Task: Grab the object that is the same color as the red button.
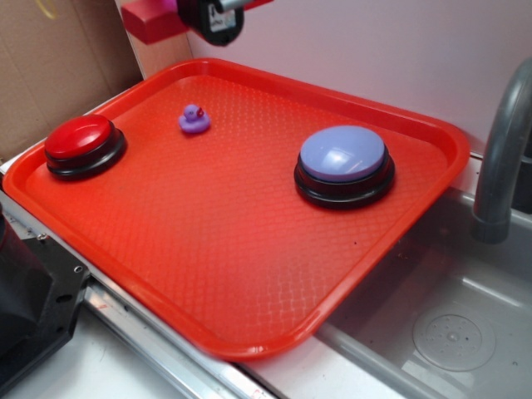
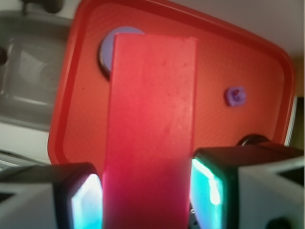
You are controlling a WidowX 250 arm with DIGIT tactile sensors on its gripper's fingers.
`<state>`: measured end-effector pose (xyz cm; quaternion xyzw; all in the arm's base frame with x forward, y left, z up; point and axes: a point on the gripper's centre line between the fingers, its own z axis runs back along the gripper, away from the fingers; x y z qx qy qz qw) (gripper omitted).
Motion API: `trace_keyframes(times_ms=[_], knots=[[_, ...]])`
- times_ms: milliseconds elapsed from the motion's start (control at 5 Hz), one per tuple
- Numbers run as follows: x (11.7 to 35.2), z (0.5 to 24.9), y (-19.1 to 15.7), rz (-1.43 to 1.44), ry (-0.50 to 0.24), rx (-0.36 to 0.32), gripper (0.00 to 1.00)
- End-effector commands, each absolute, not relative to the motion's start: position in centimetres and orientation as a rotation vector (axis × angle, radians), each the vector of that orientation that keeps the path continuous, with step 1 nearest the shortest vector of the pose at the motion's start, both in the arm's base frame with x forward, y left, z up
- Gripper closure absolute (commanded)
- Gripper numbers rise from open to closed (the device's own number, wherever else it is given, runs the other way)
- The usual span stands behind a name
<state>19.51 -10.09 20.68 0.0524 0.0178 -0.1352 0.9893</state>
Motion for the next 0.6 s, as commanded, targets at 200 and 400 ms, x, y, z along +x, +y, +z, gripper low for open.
trace_keyframes(times_ms=[200,400], knots=[[19.8,21.6,-0.7,-0.028,-0.010,0.044,1.00],[19.8,21.5,-0.5,-0.019,-0.021,0.041,1.00]])
